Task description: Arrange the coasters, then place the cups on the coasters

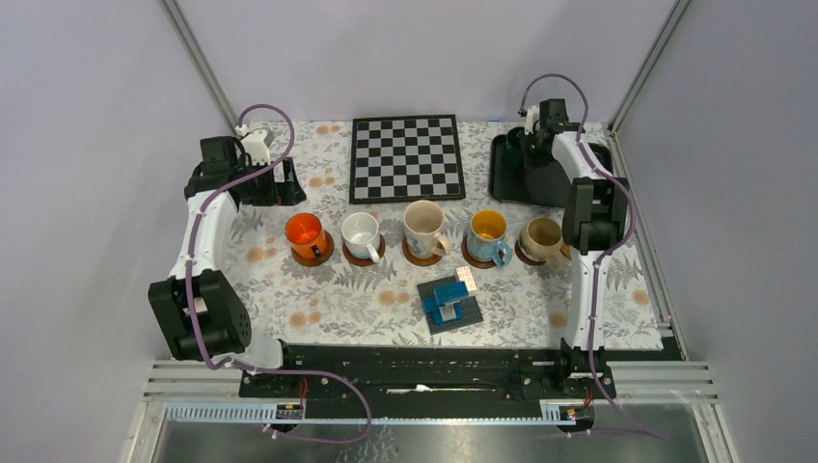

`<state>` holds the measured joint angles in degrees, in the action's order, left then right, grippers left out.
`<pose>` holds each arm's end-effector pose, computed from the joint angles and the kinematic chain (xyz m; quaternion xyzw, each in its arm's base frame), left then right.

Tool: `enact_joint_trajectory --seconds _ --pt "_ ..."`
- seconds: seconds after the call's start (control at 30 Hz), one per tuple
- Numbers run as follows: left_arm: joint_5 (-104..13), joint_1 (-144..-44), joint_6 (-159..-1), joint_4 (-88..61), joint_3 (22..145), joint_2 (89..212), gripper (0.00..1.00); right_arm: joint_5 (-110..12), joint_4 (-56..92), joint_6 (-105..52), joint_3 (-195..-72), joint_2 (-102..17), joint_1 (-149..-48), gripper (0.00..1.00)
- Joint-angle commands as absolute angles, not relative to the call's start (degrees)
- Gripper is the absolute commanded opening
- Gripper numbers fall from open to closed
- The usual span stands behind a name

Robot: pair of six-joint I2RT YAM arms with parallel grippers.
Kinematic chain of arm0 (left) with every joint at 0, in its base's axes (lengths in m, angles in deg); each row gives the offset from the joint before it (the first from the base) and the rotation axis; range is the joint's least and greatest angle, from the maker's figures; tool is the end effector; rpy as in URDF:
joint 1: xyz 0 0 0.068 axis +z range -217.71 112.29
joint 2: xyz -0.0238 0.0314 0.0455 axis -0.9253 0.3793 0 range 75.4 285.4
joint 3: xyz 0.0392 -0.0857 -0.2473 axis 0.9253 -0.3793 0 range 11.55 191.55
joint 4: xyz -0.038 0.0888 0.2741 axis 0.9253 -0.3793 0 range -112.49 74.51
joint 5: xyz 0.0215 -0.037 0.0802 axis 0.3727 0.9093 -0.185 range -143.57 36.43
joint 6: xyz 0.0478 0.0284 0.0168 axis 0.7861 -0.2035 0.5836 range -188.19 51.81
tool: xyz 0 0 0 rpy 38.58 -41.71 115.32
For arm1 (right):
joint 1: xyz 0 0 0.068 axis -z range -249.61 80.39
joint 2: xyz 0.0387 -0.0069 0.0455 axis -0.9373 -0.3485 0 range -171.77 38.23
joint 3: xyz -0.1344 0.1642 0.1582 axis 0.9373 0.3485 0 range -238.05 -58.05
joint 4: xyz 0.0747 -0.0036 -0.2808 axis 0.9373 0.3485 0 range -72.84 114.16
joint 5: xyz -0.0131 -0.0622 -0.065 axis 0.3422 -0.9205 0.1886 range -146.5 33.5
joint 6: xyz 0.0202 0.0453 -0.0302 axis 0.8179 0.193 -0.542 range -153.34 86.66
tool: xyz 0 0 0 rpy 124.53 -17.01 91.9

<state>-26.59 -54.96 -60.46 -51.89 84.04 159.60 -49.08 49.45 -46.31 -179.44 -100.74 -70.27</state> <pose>0.3462 0.0591 0.2878 0.0436 0.9109 -0.1526 0.3808 0.5681 0.0119 0.1670 -0.1333 0.9281 0.0237 0.3468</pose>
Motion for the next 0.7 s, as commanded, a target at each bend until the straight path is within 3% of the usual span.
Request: enact_joint_trajectory --seconds 0.0,0.23,0.67 --pt "-25.1 -54.9 -59.7 -50.9 83.6 158.2 0.99 -44.2 44.2 -49.7 -175.1 -89.4 -70.0 0.0" --pt "-23.8 -54.9 -58.9 -51.0 84.3 158.6 0.99 -40.7 41.5 -51.6 -163.4 -76.9 -66.6 0.0" --pt "-20.3 -55.9 -59.6 -50.9 87.2 161.0 0.99 -30.1 49.5 -58.1 -143.0 -54.2 -53.0 0.0"
